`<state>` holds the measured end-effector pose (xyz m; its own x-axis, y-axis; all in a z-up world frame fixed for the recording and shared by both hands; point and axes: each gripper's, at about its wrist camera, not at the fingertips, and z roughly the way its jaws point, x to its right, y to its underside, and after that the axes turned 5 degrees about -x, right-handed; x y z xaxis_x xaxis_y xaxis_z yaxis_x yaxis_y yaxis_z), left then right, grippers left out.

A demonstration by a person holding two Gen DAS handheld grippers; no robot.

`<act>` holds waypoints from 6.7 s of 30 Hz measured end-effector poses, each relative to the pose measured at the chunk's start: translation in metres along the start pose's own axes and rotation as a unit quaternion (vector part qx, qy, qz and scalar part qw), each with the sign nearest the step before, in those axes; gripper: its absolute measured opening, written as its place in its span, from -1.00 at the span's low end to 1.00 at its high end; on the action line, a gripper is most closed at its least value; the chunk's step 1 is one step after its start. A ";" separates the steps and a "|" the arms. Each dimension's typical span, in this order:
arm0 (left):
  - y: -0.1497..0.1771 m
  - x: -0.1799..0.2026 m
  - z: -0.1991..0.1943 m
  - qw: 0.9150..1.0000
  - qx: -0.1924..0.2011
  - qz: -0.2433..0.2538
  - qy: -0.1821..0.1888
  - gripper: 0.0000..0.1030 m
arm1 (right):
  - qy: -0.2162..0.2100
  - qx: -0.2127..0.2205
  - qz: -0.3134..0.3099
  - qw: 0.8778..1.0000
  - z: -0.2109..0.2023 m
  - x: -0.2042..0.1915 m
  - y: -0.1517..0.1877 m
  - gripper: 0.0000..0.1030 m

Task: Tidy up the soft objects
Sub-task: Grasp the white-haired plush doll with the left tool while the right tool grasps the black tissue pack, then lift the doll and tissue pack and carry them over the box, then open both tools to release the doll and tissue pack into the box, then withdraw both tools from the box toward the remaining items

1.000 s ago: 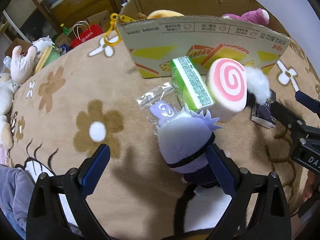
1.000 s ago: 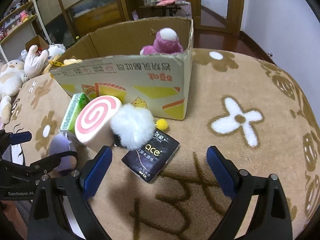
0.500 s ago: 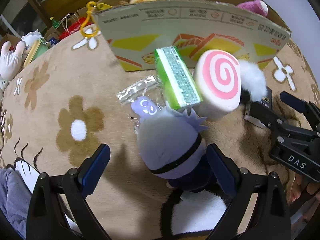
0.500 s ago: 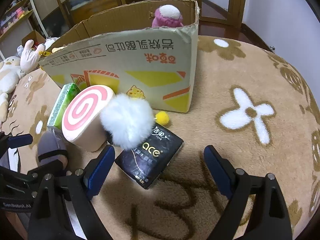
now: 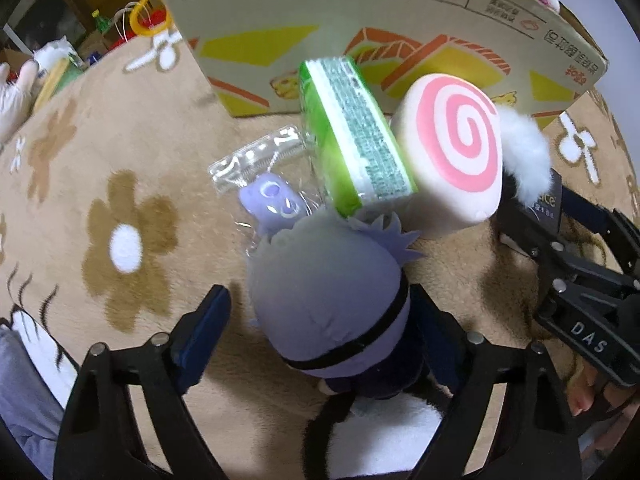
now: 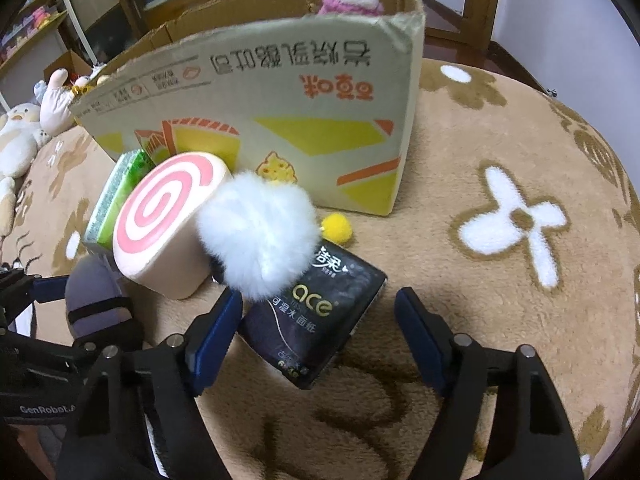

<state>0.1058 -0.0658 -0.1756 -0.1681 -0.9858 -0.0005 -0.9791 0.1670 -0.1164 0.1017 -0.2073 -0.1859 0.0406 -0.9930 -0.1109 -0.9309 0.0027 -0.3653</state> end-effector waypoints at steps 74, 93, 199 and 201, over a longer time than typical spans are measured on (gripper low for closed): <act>0.052 -0.017 -0.185 0.935 0.350 -0.020 -0.048 0.24 | 0.009 0.235 -0.021 0.972 -0.170 -0.010 0.018 -0.08; -0.014 0.010 -0.208 0.894 0.440 0.029 -0.076 0.24 | 0.017 0.288 -0.032 0.957 -0.174 -0.010 -0.047 -0.08; -0.005 -0.015 -0.091 0.981 0.184 0.021 -0.066 0.86 | -0.028 0.122 0.002 0.992 -0.070 0.000 -0.011 0.77; -0.008 -0.014 -0.086 0.982 0.178 0.022 -0.064 0.86 | -0.027 0.113 0.004 0.993 -0.062 0.001 -0.011 0.76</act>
<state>0.1060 -0.0518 -0.0895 -0.1711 -0.9760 -0.1349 -0.8654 0.2143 -0.4529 0.0899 -0.2152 -0.1246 0.0577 -0.9852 -0.1616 -0.8259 0.0438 -0.5621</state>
